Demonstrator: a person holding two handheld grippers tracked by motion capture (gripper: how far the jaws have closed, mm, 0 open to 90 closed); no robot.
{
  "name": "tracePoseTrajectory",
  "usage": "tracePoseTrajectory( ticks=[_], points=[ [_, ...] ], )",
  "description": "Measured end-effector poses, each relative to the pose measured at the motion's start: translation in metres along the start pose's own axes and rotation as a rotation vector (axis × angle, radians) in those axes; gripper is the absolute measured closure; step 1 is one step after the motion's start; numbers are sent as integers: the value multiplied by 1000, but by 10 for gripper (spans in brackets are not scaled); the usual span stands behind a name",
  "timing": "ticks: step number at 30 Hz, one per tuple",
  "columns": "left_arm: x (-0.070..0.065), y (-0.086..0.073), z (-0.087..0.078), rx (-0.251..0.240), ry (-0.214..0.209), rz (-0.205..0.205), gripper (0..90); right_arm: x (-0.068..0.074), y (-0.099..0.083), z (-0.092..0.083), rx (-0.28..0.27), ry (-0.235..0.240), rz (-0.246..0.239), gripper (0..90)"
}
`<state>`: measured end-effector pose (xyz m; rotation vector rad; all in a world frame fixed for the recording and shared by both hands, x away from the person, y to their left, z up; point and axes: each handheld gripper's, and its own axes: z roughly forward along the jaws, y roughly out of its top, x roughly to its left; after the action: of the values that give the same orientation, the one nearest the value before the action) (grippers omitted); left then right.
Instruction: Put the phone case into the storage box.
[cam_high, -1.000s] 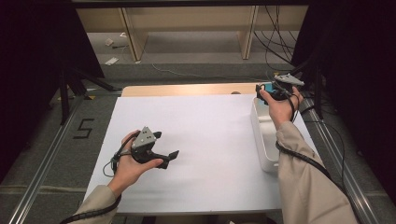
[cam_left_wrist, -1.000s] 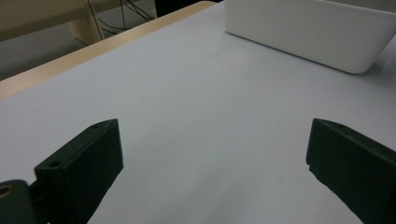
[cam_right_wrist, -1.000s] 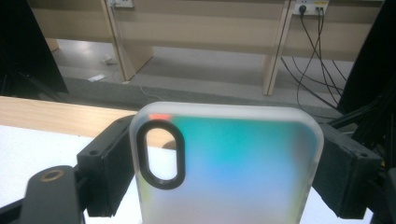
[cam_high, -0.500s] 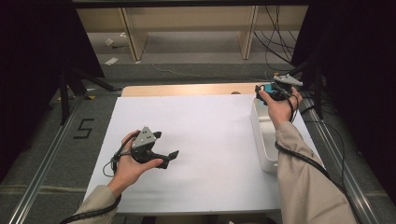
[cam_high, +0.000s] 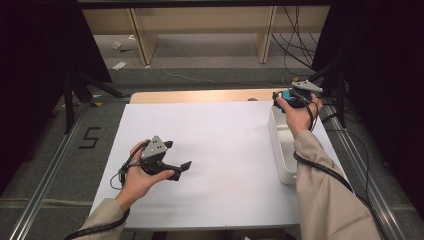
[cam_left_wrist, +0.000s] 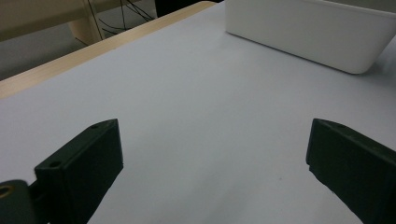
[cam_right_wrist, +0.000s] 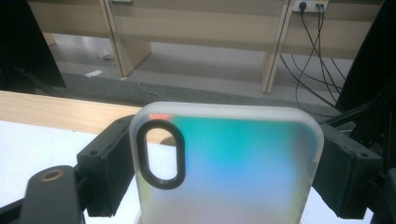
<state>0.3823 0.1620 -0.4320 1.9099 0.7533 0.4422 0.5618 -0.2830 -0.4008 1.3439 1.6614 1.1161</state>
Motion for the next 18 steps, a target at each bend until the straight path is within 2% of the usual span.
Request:
tracePoseTrajectory(
  ticks=[18],
  points=[
    [0,0,0,0,-1,0,30,2,-4,5,12,-3,-15,180]
  ],
)
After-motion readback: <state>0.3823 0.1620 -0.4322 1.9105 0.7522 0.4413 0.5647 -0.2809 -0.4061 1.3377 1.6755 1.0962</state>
